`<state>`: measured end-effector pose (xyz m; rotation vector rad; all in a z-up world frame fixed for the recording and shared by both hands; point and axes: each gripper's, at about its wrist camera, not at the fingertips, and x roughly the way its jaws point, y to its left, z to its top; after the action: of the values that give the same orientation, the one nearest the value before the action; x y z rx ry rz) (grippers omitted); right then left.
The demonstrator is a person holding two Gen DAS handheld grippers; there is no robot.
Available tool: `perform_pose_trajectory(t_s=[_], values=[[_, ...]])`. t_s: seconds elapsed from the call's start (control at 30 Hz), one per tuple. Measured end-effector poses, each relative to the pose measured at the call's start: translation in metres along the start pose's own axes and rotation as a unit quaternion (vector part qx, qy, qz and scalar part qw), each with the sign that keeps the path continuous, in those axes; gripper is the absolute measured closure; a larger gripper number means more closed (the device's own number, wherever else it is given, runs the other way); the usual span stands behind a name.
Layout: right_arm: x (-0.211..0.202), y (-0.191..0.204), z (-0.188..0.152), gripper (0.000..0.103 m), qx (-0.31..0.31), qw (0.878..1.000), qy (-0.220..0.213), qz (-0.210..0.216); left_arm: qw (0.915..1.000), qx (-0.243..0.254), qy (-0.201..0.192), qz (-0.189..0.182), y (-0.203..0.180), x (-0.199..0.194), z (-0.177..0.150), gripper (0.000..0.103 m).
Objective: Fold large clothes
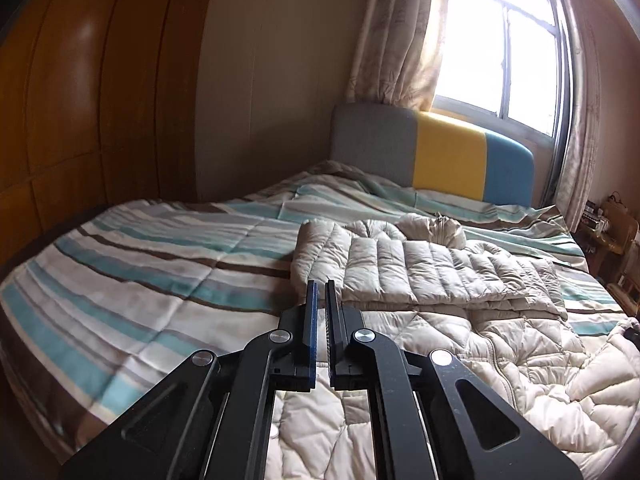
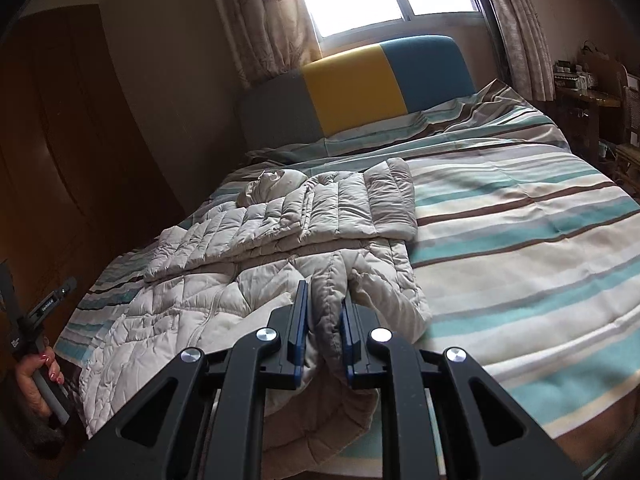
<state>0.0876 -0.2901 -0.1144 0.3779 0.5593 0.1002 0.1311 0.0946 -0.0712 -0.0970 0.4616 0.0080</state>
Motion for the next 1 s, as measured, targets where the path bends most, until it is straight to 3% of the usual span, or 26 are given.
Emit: perform_pose_trajectory(t_s=[0.17,0.27,0.33,0.4,0.43,0.67,0.73,0.83,0.9,1.0], values=[[0.022,-0.002,0.01,0.09,0.003,1.0,0.002,-0.007,0.9992,-0.012,0.036,0.009,0.004,0.011,-0.017,0.099],[0.036,-0.005,0.013,0.09,0.005,1.0,0.007,-0.011,0.9965,-0.029,0.079,0.004,0.014,0.017,-0.035,0.098],[0.044,-0.007,0.013,0.09,0.008,1.0,0.009,-0.014,0.9928,-0.044,0.111,-0.003,0.024,0.017,-0.048,0.082],[0.049,-0.007,0.013,0.09,0.011,1.0,0.011,-0.014,0.9907,-0.054,0.125,-0.007,0.033,0.013,-0.057,0.034],[0.05,-0.007,0.012,0.09,0.01,1.0,0.011,-0.015,0.9895,-0.063,0.129,-0.014,0.038,0.008,-0.062,0.03],[0.054,-0.004,0.009,0.09,0.006,1.0,0.013,-0.019,0.972,-0.101,0.203,-0.063,0.056,-0.01,-0.095,0.03],[0.054,-0.004,0.009,0.09,0.005,1.0,0.013,-0.019,0.965,-0.115,0.22,-0.083,0.058,-0.017,-0.107,0.038],[0.056,-0.001,0.008,0.09,0.002,1.0,0.013,-0.02,0.9559,-0.135,0.24,-0.102,0.055,-0.023,-0.123,0.061],[0.057,0.0,0.008,0.09,0.003,1.0,0.013,-0.021,0.9608,-0.119,0.227,-0.106,0.044,-0.028,-0.12,0.084],[0.058,-0.002,0.012,0.09,0.011,1.0,0.011,-0.022,0.9703,-0.105,0.181,-0.121,0.03,-0.034,-0.095,0.091]])
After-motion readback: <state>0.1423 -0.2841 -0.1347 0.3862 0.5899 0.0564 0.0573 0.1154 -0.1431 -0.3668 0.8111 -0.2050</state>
